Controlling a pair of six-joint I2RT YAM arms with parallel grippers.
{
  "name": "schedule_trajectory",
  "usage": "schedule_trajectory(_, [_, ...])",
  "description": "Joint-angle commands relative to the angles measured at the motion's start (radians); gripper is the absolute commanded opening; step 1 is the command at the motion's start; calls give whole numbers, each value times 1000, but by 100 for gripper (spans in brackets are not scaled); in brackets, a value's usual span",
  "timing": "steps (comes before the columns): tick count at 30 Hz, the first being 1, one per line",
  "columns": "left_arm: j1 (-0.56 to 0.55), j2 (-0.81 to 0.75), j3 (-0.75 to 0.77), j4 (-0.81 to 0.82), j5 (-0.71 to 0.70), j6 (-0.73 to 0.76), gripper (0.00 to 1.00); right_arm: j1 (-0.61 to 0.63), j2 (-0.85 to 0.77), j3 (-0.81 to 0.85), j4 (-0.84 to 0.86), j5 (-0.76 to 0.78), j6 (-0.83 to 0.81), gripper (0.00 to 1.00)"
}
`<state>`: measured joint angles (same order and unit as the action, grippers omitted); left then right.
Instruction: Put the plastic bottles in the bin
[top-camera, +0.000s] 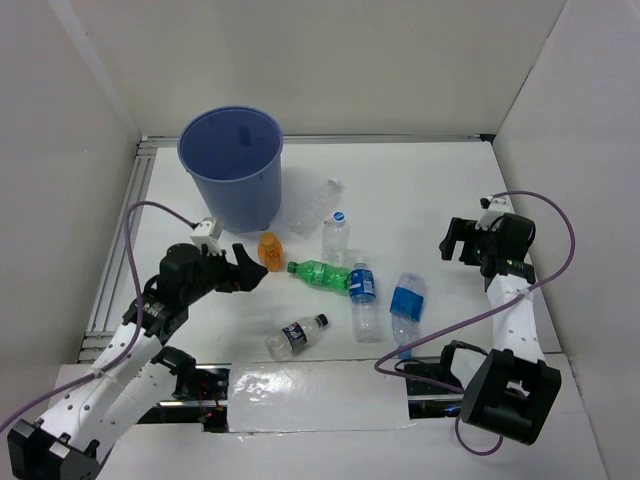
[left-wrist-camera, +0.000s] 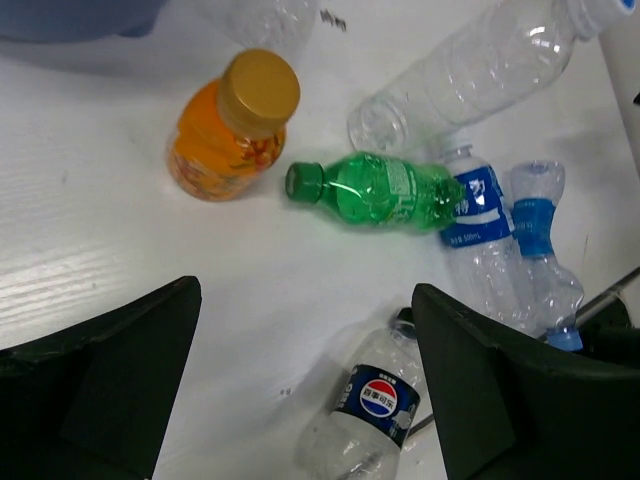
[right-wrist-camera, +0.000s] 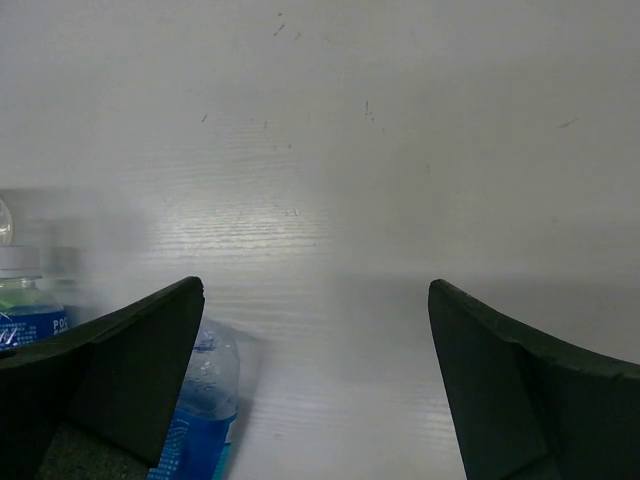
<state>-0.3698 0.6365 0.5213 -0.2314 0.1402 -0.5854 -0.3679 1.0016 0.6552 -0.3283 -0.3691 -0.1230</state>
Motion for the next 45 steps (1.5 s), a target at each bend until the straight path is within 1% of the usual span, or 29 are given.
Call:
schedule_trajectory(1, [-46, 43, 68, 26, 27, 56, 99, 0, -4, 43, 40, 19, 26, 100])
schedule_trajectory(3, [-92, 66, 100, 14, 9, 65, 99, 0, -24, 43, 40, 30, 26, 100])
schedule_trajectory(7, [-162, 123, 160, -9, -56, 91, 99, 0, -34, 43, 29, -30, -15, 100])
schedule_trajectory(9, [-198, 158, 190, -23, -80, 104, 99, 0, -34, 43, 29, -30, -26, 100])
schedule_trajectory(13, [-247, 209, 218, -32, -114, 113, 94, 0, -43, 43, 20, -19, -55, 100])
schedule_trajectory(14, [-257, 221, 232, -42, -125, 125, 91, 0, -43, 43, 5, -43, -85, 100])
schedule_trajectory(17, [-294, 293, 279, -71, -134, 134, 65, 0, -67, 43, -14, -128, -153, 100])
schedule_trajectory(18, [-303, 317, 295, -103, -134, 143, 55, 0, -67, 43, -26, -140, -164, 44])
schedule_trajectory(19, [-325, 342, 325, -120, -148, 144, 43, 0, -67, 43, -26, -140, -164, 20])
schedule_trajectory(20, [-339, 397, 342, -140, -160, 144, 43, 0, -67, 43, -26, -140, -152, 15])
schedule_trajectory(21, [-353, 426, 377, -185, -160, 144, 46, 0, -67, 53, -35, -149, -152, 34])
schedule_trajectory(22, [-378, 457, 394, -209, -160, 153, 65, 0, -34, 70, -52, -160, -152, 55])
schedule_trajectory(23, [-394, 488, 408, -227, -160, 153, 75, 0, -18, 81, -63, -160, -152, 69])
schedule_trajectory(24, [-408, 550, 423, -249, -160, 153, 80, 0, -3, 93, -74, -174, -161, 76])
schedule_trajectory(25, [-423, 583, 451, -284, -151, 162, 84, 0, 14, 103, -74, -185, -161, 86])
schedule_trajectory(27, [-475, 640, 476, -316, -139, 176, 89, 0, 40, 115, -87, -195, -161, 90])
schedule_trajectory(28, [-494, 691, 486, -331, -139, 186, 91, 0, 52, 115, -87, -195, -161, 90])
schedule_trajectory(29, [-530, 718, 512, -376, -139, 187, 91, 0, 52, 115, -87, -195, -161, 91])
schedule_trajectory(32, [-596, 804, 561, -439, -180, 187, 94, 0, 52, 115, -78, -185, -161, 91])
schedule_trajectory(33, [-642, 824, 572, -474, -220, 187, 94, 0, 52, 115, -78, -185, -171, 91])
schedule_trajectory(35, [-684, 870, 586, -487, -243, 177, 96, 0, 52, 106, -69, -176, -171, 91])
schedule_trajectory(36, [-711, 917, 586, -497, -255, 167, 97, 0, 52, 106, -69, -175, -171, 91])
schedule_trajectory(39, [-751, 974, 586, -479, -264, 139, 97, 0, 61, 106, -69, -175, -171, 91])
schedule_trajectory(42, [-770, 1041, 576, -460, -275, 127, 97, 0, 61, 97, -69, -185, -181, 91])
schedule_trajectory(43, [-770, 1042, 566, -460, -275, 127, 97, 0, 61, 96, -69, -185, -181, 91])
schedule_trajectory(45, [-781, 1065, 556, -460, -291, 114, 95, 0, 61, 96, -69, -185, -190, 91])
